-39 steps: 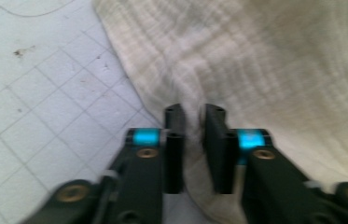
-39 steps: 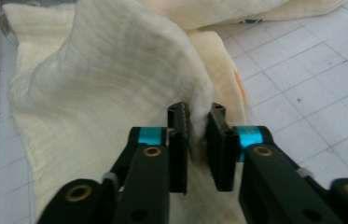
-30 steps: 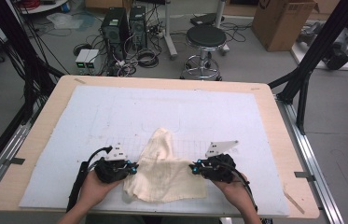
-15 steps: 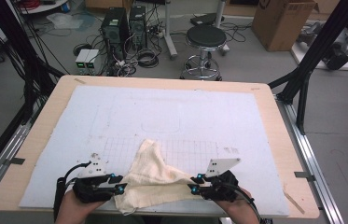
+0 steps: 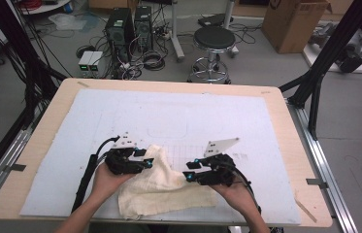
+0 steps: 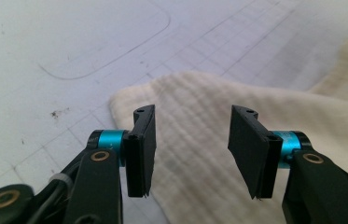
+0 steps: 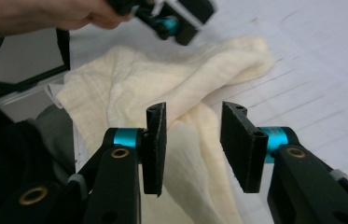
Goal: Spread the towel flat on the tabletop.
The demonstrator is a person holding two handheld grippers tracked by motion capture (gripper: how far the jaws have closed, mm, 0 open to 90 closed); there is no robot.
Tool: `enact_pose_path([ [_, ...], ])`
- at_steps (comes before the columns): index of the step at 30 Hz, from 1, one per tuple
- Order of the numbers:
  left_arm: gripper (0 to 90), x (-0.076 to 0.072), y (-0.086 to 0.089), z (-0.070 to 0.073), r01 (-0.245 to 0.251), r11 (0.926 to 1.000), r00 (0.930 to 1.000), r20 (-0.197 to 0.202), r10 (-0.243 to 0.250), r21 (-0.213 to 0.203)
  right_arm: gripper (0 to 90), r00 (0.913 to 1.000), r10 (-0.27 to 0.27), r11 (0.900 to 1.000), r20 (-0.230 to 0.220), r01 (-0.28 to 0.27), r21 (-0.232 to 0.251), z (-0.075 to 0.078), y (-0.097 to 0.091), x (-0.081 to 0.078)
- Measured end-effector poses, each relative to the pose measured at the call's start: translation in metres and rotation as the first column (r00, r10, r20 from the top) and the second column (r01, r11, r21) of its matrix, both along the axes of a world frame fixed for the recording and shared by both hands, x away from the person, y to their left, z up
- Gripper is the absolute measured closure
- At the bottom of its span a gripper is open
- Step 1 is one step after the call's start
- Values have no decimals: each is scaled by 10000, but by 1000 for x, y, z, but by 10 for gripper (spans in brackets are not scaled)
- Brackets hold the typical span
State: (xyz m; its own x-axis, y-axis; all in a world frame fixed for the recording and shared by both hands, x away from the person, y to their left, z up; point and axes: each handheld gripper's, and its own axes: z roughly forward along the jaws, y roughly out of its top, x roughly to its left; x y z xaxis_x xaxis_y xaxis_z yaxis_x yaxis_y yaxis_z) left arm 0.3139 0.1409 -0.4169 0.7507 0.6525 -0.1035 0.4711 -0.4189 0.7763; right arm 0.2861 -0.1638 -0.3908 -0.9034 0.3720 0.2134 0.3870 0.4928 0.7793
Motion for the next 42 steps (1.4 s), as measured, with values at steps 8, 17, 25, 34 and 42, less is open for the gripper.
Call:
enact_pose_path([
  [8, 702, 5, -8, -17, 398, 9905, 9991, -198, -376, 1313, 699, 9885, 654, 9906, -1364, -808, -1106, -29, 20, 9],
  [17, 884, -1, 1, -9, 24, 9939, 9997, 233, -50, 1107, 867, 9944, 372, 9924, -993, -484, -1128, -30, 8, 0],
  [25, 885, -27, 28, -2, 78, 9977, 9999, 69, -83, 666, 867, 9993, 65, 9919, -366, -111, -1266, -23, -7, -27],
  [34, 883, -53, 50, -14, 104, 9983, 9998, -171, -95, 570, 682, 10000, -3, 9993, -14, 2, -377, -4, -2, -27],
  [42, 880, -55, 53, -16, 99, 9984, 9999, -73, -95, 556, 670, 9990, -165, 9966, 405, 197, -806, 2, 20, 12],
])
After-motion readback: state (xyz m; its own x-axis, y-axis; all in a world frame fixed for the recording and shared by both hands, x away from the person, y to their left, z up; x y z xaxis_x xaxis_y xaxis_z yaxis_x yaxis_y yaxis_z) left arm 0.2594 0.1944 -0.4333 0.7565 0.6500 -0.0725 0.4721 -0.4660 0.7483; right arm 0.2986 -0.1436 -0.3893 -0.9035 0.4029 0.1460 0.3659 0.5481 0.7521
